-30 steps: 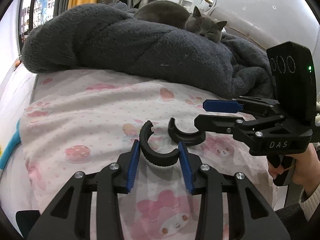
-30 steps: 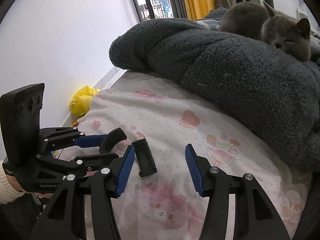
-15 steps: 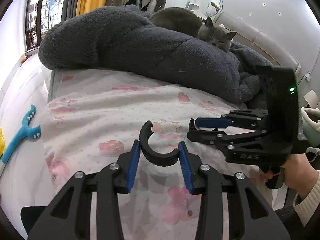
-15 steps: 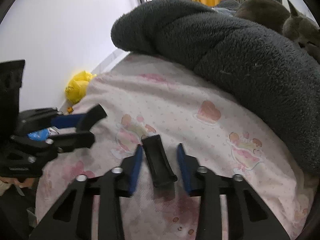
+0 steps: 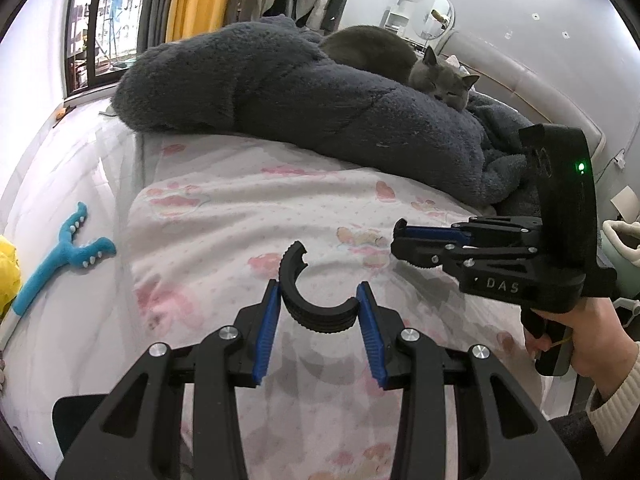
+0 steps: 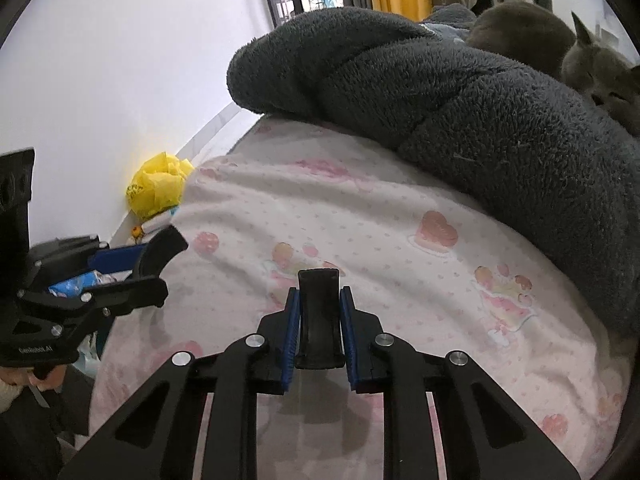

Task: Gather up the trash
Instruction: 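Carry both black clips over the teal bin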

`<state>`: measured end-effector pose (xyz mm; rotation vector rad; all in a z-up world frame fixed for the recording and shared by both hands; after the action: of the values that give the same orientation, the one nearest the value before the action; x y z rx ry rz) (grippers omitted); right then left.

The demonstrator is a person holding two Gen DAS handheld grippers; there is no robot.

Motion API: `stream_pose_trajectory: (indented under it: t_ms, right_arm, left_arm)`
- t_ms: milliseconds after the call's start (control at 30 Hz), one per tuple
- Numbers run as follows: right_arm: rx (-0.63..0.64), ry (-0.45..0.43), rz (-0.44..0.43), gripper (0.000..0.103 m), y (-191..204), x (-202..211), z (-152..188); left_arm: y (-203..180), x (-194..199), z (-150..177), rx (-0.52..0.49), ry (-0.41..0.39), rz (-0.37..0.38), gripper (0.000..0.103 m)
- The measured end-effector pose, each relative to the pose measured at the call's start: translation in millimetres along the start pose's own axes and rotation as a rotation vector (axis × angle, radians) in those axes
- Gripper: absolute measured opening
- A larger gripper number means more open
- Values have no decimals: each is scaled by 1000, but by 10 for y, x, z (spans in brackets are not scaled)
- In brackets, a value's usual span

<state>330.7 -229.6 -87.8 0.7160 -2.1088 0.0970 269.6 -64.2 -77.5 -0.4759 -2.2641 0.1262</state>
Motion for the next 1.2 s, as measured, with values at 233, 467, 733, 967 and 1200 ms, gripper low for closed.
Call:
stream_pose_trajectory:
  t_ms: [233,467,733,967,1200]
  right_arm:
    - [-100,-40,9,20,82,141,33]
    - [-117,-67,12,20,403,208,99]
    - [-80,-68,-23,20,906,200,241]
    - [-70,-78,-44,20,1275,183,305]
    - [-36,-86,-79,20,1681,94,293]
  left_arm:
    - [102,231,148,23,-6,-45,41]
    - [198,477,346,32,-13,-76,42]
    - [399,754,624,38,-9,-115,42]
    - [582,947,830,53,-4,-142,42]
    - [851,1091,1024,76,6,-171,42]
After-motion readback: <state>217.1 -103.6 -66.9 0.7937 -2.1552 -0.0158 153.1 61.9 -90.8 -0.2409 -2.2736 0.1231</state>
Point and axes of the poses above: each gripper's, at about its wrist camera, not at the fingertips, and x roughly against the way its jaws point, y to its left, z to its underside, the point moved 2 cm from there along -x, roughly the way its jaws point, and after that the axes turned 2 degrees about -x, right-handed, at the moved point
